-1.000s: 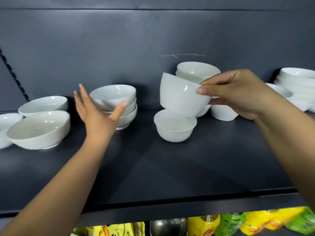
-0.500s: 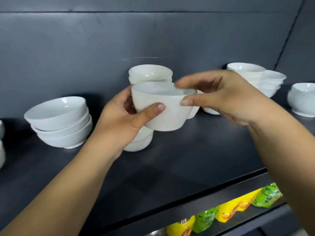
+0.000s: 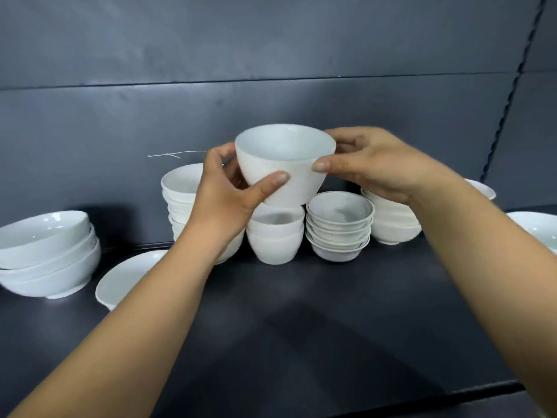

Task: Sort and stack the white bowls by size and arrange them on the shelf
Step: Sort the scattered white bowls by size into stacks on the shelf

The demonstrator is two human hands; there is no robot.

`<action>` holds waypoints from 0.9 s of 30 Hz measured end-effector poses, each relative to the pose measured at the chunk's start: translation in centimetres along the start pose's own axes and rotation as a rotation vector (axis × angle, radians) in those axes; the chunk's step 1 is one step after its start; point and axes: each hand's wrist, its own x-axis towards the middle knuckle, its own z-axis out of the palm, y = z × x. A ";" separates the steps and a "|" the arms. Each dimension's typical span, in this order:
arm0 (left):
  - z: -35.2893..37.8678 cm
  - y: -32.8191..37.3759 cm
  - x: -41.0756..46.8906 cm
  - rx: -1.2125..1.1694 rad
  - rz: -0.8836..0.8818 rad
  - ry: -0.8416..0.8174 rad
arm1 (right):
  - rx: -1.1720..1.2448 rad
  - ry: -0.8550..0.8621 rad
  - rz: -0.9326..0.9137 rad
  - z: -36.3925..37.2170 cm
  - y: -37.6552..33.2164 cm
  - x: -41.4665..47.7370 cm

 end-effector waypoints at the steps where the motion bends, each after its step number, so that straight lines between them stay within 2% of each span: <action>1: 0.3 -0.7 0.2 0.045 -0.012 0.015 | -0.026 -0.030 0.025 -0.7 0.7 0.8; 6: 1.0 -4.0 1.2 0.422 0.028 0.062 | -0.261 -0.230 0.172 -3.1 3.8 4.8; 10: 1.8 -6.2 1.5 0.608 0.006 0.117 | -0.347 -0.331 0.184 -4.0 5.8 7.2; 15: 2.7 -7.3 1.8 0.688 -0.018 0.232 | -0.331 -0.401 0.151 -4.1 7.7 9.3; 21: 3.5 -8.5 1.4 0.767 -0.124 0.255 | -0.373 -0.461 0.177 -4.4 9.8 10.1; 27: 4.1 -9.4 1.1 0.810 -0.159 0.298 | -0.387 -0.485 0.198 -4.5 10.4 10.5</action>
